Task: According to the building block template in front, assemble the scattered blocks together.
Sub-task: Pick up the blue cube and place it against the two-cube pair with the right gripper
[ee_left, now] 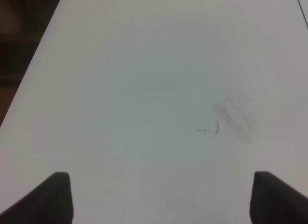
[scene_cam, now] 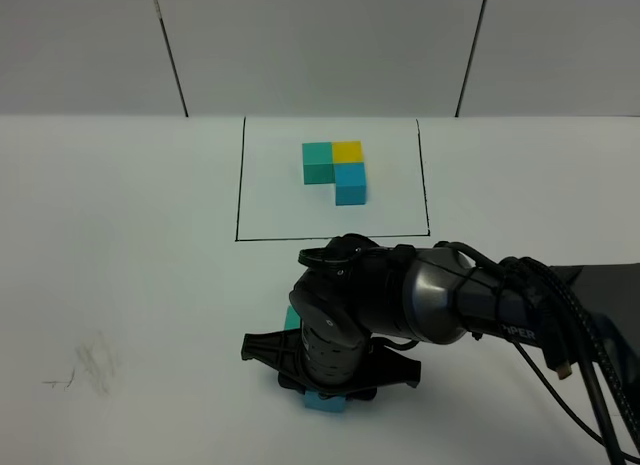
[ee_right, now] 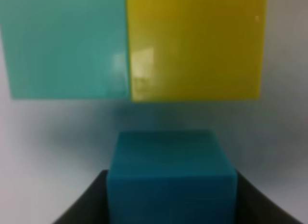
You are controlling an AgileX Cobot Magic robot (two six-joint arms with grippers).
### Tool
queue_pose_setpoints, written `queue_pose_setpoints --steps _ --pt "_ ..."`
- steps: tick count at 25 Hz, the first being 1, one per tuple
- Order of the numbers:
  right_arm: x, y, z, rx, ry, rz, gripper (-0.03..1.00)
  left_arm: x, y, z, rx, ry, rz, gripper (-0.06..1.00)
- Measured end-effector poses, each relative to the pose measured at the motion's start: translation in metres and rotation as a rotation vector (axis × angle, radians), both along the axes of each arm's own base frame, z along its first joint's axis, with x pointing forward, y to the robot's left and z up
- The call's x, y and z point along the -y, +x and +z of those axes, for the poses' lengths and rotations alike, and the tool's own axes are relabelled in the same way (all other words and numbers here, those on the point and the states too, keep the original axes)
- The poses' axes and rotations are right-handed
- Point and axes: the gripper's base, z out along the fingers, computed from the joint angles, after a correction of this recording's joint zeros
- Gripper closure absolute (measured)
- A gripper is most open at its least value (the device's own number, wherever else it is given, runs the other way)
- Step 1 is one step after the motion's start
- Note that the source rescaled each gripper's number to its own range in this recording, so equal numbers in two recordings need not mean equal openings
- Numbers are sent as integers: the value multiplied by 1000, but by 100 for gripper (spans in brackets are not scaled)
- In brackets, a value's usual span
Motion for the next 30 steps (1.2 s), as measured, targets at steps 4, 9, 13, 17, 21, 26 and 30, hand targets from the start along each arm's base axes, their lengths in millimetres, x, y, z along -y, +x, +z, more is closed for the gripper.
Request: queue_pose_setpoints --steps 4,9,13,17,21,26,30 --pt "1 2 -3 -2 -2 -11 95 0 0 0 0 0 0 31" --pt "3 6 -2 18 4 -16 95 0 0 0 0 0 0 31" --pt "4 10 -2 30 15 -31 95 0 0 0 0 0 0 31" --pt "8 16 -5 29 14 -52 95 0 0 0 0 0 0 31" --pt "10 18 -7 25 9 -61 95 0 0 0 0 0 0 31" --pt "12 23 -10 21 6 -73 95 0 0 0 0 0 0 31" --pt "12 23 -12 19 3 -72 95 0 0 0 0 0 0 31"
